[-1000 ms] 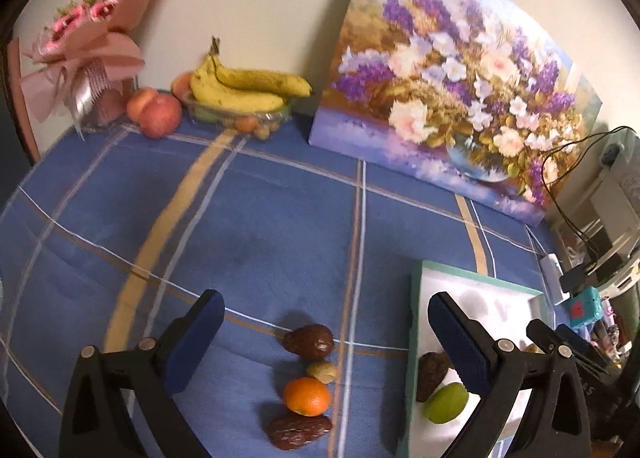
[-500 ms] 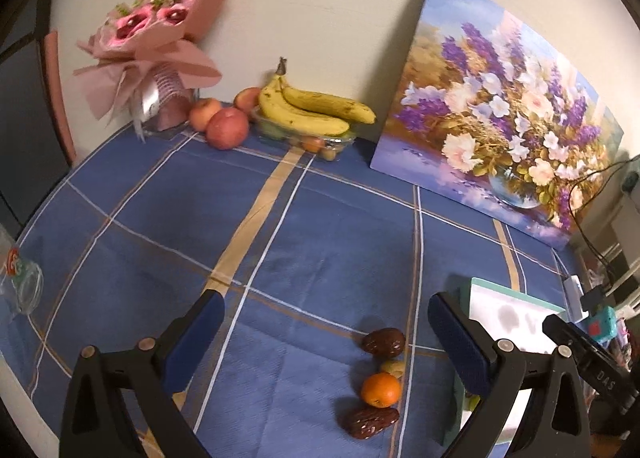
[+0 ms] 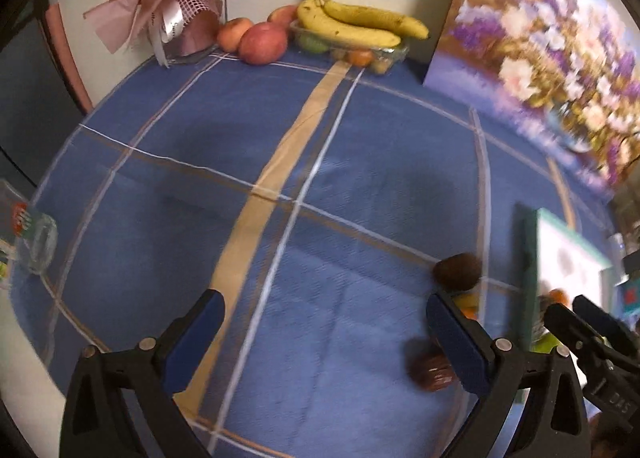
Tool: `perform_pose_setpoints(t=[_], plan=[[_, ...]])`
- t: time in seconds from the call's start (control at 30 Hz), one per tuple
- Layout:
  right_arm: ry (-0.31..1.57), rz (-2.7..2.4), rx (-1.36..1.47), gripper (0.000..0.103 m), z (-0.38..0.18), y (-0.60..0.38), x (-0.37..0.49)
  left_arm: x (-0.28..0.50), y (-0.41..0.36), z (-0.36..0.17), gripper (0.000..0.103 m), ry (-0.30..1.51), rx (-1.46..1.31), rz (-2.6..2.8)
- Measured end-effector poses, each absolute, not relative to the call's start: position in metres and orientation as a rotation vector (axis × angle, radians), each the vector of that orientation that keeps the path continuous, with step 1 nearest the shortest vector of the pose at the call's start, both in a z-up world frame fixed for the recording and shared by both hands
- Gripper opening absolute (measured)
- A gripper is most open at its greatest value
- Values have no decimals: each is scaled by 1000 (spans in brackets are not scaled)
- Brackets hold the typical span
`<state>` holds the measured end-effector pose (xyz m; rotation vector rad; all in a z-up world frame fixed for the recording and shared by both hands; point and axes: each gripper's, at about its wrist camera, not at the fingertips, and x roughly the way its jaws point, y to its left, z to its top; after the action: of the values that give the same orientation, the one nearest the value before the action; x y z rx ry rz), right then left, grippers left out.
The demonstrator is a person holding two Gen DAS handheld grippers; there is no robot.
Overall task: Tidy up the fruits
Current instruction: 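Withdraw both open tools from the tray back toward the fruit row, then grasp another dark brown date with the right tool while the left tool approaches a tangerine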
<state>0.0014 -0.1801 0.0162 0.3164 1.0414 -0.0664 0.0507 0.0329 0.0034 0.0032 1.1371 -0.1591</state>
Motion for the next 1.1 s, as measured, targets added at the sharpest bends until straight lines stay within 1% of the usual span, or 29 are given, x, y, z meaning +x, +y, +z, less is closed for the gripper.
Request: perform_pose_setpoints(t=[0.13, 0.3, 0.87, 0.9, 0.93, 0.97, 1.0, 1.07, 1.1], plan=[[1103, -7, 319, 84, 1, -167, 5, 53, 35, -4, 102, 1159, 77, -148], [1182, 39, 328, 84, -18, -153, 10, 57, 46, -6, 102, 1172, 58, -122], [1310, 133, 271, 84, -54, -109, 20, 60, 45, -11, 103, 1183, 73, -126], [1312, 136, 268, 83, -54, -107, 20, 60, 44, -11, 103, 1183, 74, -127], [1312, 141, 263, 77, -55, -105, 20, 60, 43, -11, 103, 1184, 76, -129], [1311, 144, 257, 72, -55, -104, 21, 60, 43, -12, 103, 1184, 78, -130], [1311, 143, 254, 70, -55, -102, 22, 59, 42, -12, 103, 1184, 79, -131], [1311, 144, 248, 70, -57, -100, 24, 60, 41, -12, 103, 1185, 84, -133], [1310, 144, 247, 66, -57, -100, 25, 59, 41, -12, 103, 1185, 84, -134]])
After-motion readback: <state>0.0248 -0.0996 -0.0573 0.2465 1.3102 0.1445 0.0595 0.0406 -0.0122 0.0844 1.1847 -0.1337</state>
